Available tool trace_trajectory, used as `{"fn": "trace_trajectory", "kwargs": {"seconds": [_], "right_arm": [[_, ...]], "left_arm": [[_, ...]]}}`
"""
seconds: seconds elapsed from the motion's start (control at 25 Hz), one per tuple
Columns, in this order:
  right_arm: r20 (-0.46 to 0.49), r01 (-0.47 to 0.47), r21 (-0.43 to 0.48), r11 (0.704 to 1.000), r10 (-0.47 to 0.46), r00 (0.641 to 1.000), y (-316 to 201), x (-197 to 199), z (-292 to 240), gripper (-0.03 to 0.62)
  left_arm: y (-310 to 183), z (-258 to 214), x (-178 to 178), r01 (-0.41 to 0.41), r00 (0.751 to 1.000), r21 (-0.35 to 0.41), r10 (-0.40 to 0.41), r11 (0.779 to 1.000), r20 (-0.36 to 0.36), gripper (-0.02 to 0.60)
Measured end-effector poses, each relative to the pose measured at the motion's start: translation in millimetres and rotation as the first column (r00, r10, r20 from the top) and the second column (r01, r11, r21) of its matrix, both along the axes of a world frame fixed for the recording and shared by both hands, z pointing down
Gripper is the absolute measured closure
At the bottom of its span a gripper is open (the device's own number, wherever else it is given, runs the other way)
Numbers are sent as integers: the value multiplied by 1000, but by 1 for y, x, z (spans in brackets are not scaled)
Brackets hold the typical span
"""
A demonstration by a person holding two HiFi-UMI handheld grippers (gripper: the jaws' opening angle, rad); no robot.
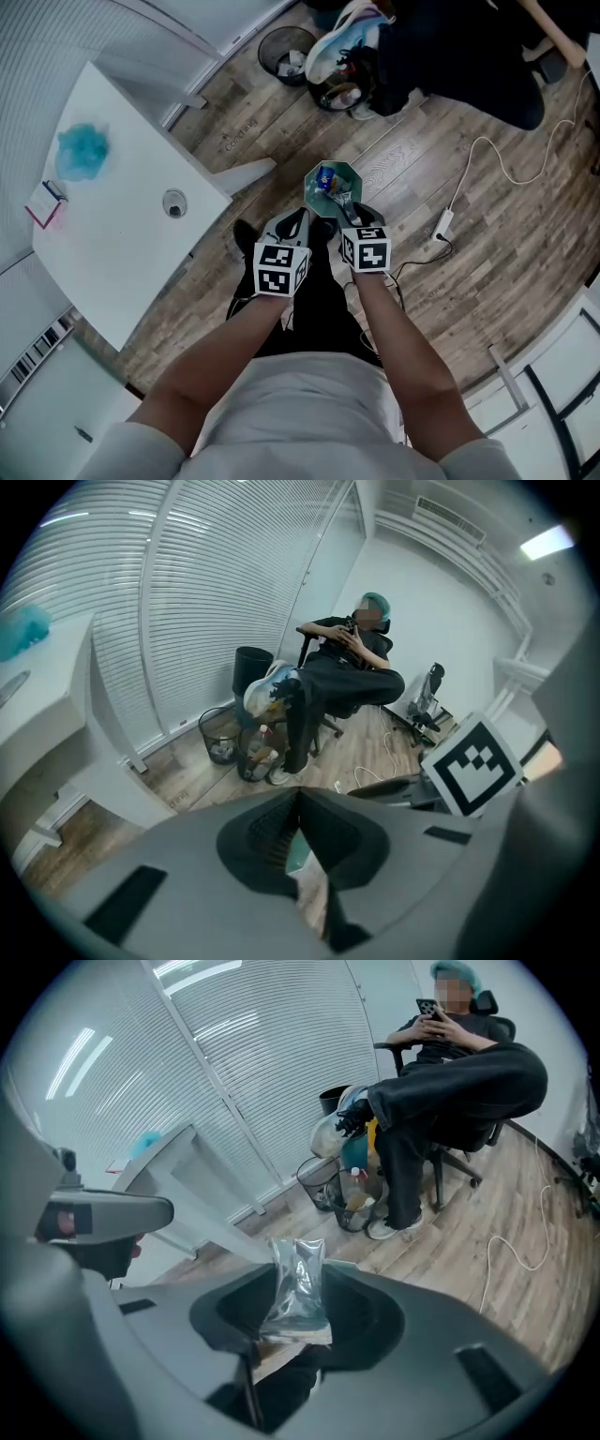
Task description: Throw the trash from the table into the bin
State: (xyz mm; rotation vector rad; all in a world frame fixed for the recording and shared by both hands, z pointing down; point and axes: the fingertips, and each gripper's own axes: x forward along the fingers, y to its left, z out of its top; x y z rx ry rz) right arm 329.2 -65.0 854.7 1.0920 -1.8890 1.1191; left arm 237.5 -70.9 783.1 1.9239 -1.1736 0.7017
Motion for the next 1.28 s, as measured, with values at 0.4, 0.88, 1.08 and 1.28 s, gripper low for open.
{"fn": "trace_trajectory", "kwargs": {"seconds": [0.4,0.88,1.08,1.28], "right_arm": [[0,18,-9,1000,-18,1000,7,-9,2,384],[-12,35,5,999,-35,999,8,-11,-4,333],[5,29,37,999,-30,1000,1,-11,-23,333],[24,23,67,998,-25,999,-7,-10,-51,335]], "left_arm": [[1,-5,-5,3,1000,8,-3,1000,-9,577],[10,-11,-12,15,1000,8,-15,1000,-14,577],[4,-25,-15,19,1000,31,-18,999,-13,577],[-1,-47,-21,32,999,62,-31,998,-10,577]]}}
